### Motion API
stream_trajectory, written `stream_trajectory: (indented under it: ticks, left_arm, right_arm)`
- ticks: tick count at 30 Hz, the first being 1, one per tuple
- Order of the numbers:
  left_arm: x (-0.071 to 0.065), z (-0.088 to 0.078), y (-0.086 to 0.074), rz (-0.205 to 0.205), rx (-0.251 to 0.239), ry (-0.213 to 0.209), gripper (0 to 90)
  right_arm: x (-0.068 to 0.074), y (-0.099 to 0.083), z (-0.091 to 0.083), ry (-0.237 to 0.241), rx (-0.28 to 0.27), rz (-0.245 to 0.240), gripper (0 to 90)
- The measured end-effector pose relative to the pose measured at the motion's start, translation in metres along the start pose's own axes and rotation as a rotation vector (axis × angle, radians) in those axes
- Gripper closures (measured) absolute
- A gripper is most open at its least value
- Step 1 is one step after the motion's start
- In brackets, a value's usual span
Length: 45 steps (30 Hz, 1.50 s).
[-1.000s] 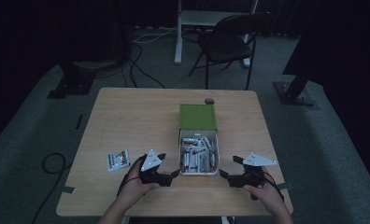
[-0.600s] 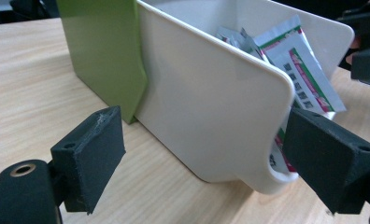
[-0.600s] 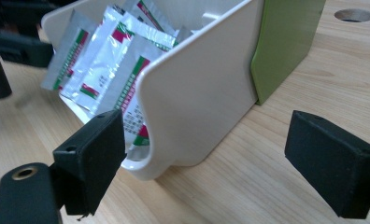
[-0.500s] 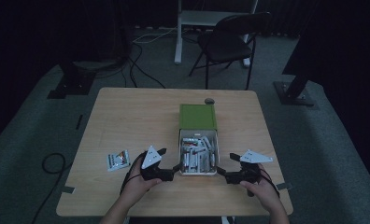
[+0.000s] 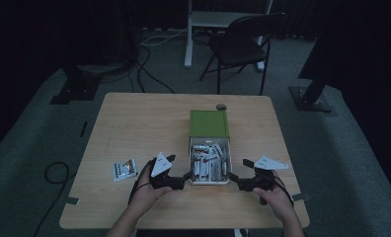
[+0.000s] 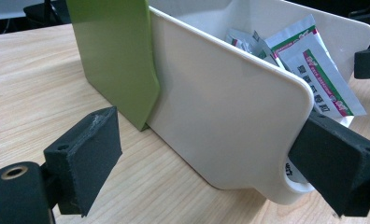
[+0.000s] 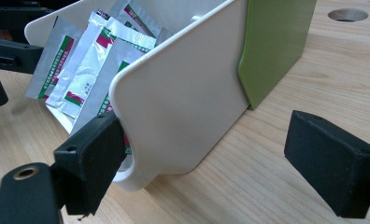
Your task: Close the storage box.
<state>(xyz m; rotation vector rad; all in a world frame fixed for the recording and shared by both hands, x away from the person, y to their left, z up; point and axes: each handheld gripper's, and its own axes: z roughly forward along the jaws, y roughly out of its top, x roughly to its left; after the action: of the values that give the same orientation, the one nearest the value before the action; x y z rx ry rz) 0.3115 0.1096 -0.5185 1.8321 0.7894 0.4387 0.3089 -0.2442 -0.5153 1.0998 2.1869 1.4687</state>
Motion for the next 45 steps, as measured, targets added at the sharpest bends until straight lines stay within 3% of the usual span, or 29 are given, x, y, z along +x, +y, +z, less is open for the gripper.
stream_trajectory:
  ticks: [4,22,45]
  left_arm:
    - [0.002,0.001,-0.001,-0.017,0.001,-0.005,11.1]
    - [0.009,0.007,0.006,0.003,0.021,0.015,11.1]
    - [0.02,0.016,0.012,-0.013,0.033,0.033,11.1]
  right_arm:
    - [-0.001,0.0,0.002,0.003,0.005,0.013,12.1]
    - [-0.004,0.006,0.008,-0.036,0.007,-0.003,11.9]
    - [-0.009,0.014,0.017,-0.067,0.011,0.007,11.9]
